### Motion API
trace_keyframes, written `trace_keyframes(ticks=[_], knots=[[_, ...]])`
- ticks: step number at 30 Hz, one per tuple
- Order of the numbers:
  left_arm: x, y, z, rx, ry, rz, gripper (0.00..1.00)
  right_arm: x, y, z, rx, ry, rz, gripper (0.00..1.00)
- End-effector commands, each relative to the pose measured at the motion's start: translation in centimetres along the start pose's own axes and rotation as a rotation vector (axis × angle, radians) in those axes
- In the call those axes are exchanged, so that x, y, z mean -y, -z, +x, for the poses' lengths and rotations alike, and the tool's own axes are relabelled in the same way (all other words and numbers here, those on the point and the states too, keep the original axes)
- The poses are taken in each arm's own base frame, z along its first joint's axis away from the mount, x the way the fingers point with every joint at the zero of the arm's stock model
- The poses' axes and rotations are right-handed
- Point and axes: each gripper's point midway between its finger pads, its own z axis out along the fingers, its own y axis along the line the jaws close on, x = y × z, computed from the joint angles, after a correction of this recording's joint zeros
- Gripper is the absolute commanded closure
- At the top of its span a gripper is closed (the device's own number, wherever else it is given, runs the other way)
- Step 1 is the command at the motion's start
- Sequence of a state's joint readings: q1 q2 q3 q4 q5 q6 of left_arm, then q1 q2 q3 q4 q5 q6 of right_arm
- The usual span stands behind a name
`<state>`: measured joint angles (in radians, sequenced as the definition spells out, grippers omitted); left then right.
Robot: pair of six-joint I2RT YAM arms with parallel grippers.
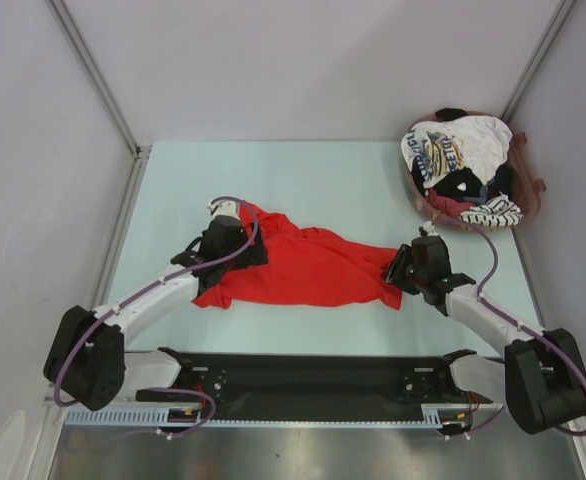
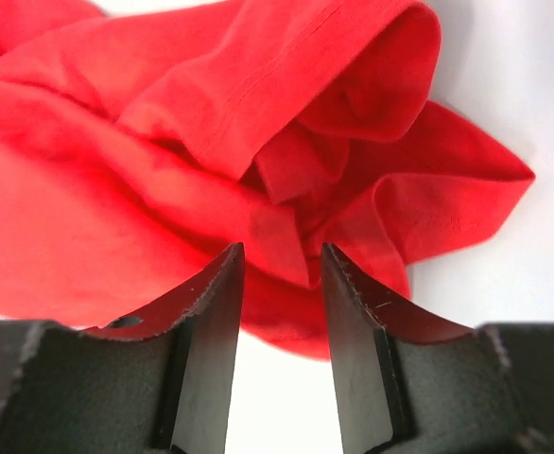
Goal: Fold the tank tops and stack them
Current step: Flatten the tank top out
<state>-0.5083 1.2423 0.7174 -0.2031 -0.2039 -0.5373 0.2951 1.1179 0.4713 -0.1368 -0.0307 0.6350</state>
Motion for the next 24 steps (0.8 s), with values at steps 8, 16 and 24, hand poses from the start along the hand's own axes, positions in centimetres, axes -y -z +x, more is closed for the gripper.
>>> trace_keyframes(ticks=[8, 16, 24], knots=[[-1.9, -0.4, -1.3, 0.021, 0.075, 0.023, 0.00, -1.1, -1.3, -1.4, 0.018, 0.020, 0.004, 1.00], [-2.0, 1.0, -3.1, 0.079, -0.010, -0.041, 0.00, -1.5, 2.4, -7.4, 0.153, 0.071, 0.088, 1.00], [7.9, 2.9, -4.2, 0.120, -0.210, 0.262, 0.00, -1.6, 4.5, -7.7, 0.117, 0.039, 0.042, 0.99]])
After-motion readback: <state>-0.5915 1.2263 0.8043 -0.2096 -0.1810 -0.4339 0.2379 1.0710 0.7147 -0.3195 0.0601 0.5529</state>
